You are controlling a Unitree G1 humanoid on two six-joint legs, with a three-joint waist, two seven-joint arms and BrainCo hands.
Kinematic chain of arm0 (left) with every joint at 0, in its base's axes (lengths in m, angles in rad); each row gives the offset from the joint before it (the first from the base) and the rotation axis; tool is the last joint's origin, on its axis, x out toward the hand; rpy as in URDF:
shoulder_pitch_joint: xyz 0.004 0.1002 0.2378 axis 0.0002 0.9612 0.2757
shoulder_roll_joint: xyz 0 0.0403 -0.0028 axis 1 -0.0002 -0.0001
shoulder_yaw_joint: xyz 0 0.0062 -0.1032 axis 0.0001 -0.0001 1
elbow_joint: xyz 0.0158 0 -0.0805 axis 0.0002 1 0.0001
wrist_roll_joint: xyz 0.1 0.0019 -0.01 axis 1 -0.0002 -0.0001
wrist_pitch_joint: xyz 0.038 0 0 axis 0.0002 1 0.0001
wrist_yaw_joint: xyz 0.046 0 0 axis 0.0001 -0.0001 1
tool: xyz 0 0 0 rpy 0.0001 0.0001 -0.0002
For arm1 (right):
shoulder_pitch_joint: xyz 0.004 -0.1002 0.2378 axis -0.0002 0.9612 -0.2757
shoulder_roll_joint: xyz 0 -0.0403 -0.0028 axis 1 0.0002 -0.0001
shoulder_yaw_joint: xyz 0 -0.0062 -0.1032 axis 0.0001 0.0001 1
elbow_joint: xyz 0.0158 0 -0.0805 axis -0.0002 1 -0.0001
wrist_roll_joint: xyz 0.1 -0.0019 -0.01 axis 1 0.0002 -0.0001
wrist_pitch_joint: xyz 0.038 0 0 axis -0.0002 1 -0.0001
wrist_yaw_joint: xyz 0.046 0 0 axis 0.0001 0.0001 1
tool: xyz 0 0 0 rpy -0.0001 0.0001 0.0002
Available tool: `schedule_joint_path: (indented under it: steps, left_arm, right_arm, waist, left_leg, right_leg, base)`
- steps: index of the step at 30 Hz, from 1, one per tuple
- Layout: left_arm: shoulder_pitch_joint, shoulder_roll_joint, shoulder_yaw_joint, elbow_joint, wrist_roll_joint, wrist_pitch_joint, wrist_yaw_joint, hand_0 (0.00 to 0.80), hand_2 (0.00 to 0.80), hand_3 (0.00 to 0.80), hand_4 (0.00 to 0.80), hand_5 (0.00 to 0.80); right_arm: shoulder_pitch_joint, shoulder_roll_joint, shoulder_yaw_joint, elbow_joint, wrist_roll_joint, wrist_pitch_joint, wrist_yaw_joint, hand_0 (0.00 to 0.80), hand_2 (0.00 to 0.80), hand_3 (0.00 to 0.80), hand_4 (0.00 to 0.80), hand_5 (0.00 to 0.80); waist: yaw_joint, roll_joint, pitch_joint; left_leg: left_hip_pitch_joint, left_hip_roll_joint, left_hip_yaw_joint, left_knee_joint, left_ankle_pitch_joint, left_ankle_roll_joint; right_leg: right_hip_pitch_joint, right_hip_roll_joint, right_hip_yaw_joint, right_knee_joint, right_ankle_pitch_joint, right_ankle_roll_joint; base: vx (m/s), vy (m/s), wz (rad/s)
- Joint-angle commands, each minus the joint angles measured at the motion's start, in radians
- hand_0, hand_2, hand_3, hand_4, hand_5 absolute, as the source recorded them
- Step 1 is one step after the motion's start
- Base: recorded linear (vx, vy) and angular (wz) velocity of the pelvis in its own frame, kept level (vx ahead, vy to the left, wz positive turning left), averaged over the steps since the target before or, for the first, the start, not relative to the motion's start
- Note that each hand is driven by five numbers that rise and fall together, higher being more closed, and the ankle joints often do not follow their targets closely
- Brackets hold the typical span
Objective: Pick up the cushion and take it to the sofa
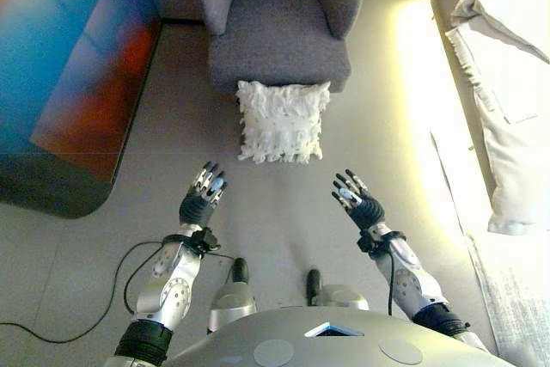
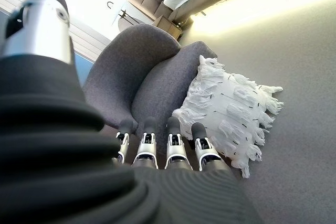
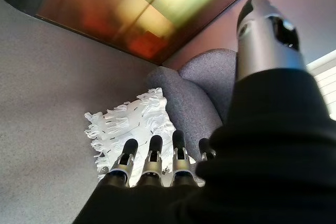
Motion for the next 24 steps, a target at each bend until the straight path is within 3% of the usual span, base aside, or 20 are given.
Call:
schedule_joint_path:
  steps: [1, 24]
  left_arm:
    - [-0.047, 0.001, 0.027, -0.018, -0.001, -0.051, -0.003, 0.0, 0.0, 0.0, 0.0, 0.0]
    - [-0.048, 0.007, 0.021, -0.021, 0.007, -0.064, -0.016, 0.0, 0.0, 0.0, 0.0, 0.0]
  right_arm:
    - [-0.032, 0.009, -0.029, -0.095, -0.019, -0.058, 0.004, 0.0, 0.0, 0.0, 0.0, 0.0]
    - [-0.032, 0.015, -0.023, -0.091, -0.014, -0.063, -0.002, 0.0, 0.0, 0.0, 0.0, 0.0]
  waist:
    - [0.016, 0.004, -0.015]
    - [0.012, 0.009, -0.002]
  left_leg:
    - [0.02, 0.022, 0.043, 0.034, -0.079, 0.01]
    - [0.03, 0.015, 0.051, 0.028, -0.084, 0.017]
  right_leg:
    - [-0.065, -0.027, -0.033, 0.035, 0.03, 0.065]
    - [-0.068, -0.039, -0.033, 0.041, 0.033, 0.075]
  base:
    - [0.0, 0.0, 0.0]
    - [0.0, 0.0, 0.0]
